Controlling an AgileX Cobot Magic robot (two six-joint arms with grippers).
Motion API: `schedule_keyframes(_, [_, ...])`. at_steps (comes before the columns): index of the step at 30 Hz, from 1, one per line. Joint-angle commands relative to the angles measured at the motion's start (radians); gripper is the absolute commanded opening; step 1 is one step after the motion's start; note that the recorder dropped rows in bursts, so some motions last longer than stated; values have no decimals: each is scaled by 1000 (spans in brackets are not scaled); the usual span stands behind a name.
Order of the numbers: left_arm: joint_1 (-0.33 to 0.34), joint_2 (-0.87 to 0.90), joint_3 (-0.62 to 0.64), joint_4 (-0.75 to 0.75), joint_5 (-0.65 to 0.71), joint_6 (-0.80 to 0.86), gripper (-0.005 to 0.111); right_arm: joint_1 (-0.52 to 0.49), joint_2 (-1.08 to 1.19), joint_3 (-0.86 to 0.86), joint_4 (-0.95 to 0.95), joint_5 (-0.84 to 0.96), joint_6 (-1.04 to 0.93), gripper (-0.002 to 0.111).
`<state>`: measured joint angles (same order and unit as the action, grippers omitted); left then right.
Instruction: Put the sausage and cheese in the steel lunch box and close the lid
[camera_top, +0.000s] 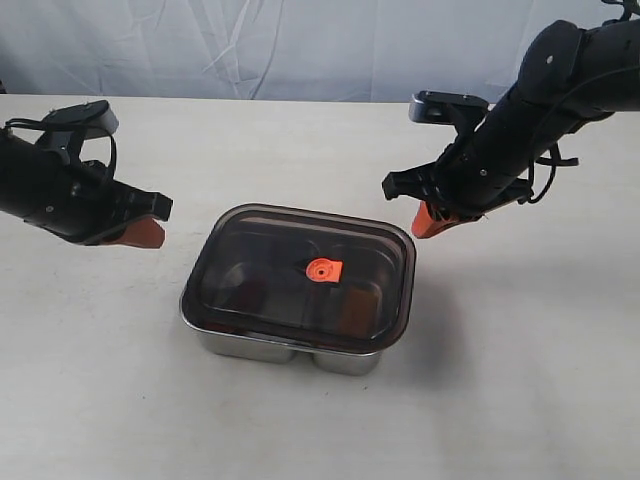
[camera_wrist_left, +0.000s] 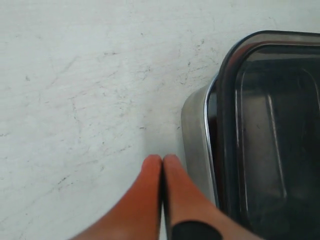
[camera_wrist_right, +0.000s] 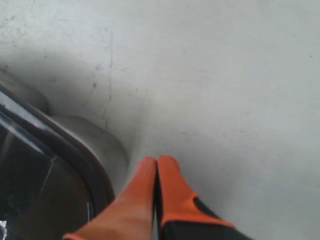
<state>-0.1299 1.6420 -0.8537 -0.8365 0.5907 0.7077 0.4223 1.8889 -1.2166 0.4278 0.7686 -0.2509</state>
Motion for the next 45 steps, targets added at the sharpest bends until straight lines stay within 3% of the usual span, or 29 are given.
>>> schedule_keyframes(1, [-2,-7,-2,0,-10,-1,0,-1,-10,-7,0,21,0,0])
schedule_keyframes(23, [-2,-7,-2,0,0,-1,0,67,-10,-7,-28,-10,0,0])
schedule_keyframes(30, [-2,-7,-2,0,-11,2,0,67,-10,-105,-43,-38,44,0])
schedule_keyframes(35, [-2,-7,-2,0,-11,3,0,67,6,-115,-56,54,53,0])
schedule_keyframes(45, [-2,-7,-2,-8,-65,7,0,69,27,-115,-20,-146,87,0])
